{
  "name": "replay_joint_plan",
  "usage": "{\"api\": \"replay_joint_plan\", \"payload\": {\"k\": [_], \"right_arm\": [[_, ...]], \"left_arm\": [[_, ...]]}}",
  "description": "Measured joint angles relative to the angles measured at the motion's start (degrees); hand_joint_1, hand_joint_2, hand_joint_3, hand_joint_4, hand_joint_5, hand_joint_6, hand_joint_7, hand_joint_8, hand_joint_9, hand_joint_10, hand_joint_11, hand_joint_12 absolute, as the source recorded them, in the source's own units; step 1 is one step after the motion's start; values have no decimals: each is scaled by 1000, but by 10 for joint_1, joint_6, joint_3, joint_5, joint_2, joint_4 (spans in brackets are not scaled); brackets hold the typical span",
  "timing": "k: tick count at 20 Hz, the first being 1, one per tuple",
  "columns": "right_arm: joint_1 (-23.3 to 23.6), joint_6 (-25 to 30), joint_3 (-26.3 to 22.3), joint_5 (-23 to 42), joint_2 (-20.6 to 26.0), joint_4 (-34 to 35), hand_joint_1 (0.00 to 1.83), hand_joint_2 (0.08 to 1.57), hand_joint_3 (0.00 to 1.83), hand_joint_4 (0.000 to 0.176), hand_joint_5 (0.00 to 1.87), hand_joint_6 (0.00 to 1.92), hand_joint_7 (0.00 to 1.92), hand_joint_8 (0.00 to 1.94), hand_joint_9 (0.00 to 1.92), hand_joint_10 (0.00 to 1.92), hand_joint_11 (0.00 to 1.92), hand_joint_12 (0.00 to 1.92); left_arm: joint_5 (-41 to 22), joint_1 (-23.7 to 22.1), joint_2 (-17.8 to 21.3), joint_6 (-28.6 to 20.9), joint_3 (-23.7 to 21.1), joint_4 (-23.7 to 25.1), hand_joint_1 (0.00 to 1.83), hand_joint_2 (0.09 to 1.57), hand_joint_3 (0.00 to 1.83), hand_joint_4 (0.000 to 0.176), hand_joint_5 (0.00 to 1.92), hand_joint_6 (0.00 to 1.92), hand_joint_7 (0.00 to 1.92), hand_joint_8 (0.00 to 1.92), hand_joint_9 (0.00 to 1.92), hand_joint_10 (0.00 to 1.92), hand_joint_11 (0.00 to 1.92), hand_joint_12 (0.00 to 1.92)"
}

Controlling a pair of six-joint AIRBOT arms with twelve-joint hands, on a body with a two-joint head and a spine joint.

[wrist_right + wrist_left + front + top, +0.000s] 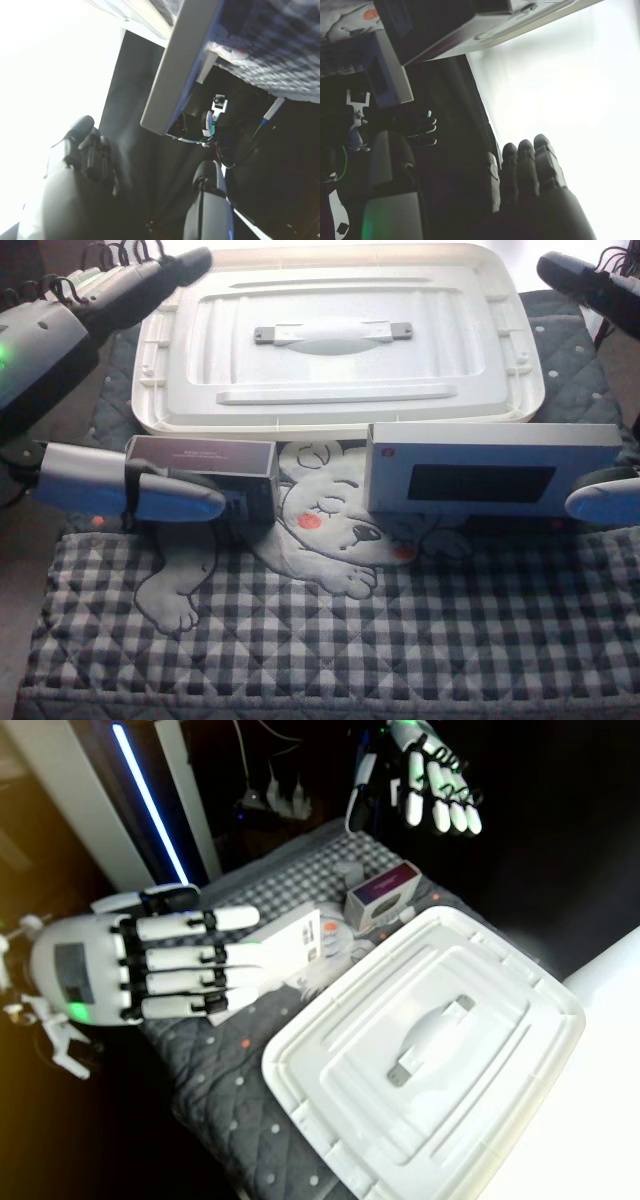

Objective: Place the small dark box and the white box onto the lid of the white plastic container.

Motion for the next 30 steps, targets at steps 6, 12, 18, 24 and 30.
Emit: {"api": "replay_joint_plan", "payload": {"k": [6,12,18,24,30], "right_arm": [[0,0,8,-6,-10,0,664,587,0,39,94,2,93,3,75,2,0,470],[0,0,33,-62,-34,3,838,670,15,3,72,11,38,10,0,0,14,7],[5,0,42,-85,-44,4,925,711,0,17,130,10,103,5,38,3,0,268],[7,0,44,-93,-49,4,1159,814,1,0,610,17,638,16,621,50,205,983],[7,0,46,-94,-56,1,1408,1006,5,0,1154,522,1319,245,1188,924,949,1294]], "left_arm": [[45,-9,-19,0,21,-2,586,758,6,0,60,6,90,10,93,0,0,286],[136,-25,-45,0,45,2,740,725,0,0,110,2,134,1,132,2,0,476],[193,-42,-55,0,59,21,754,753,8,0,132,2,160,0,161,2,0,458],[234,-43,-64,-1,73,38,1215,935,11,0,591,36,662,28,607,56,112,950],[245,-45,-75,-1,83,37,1358,1146,1,0,797,1145,933,1113,883,1224,484,1288]]}}
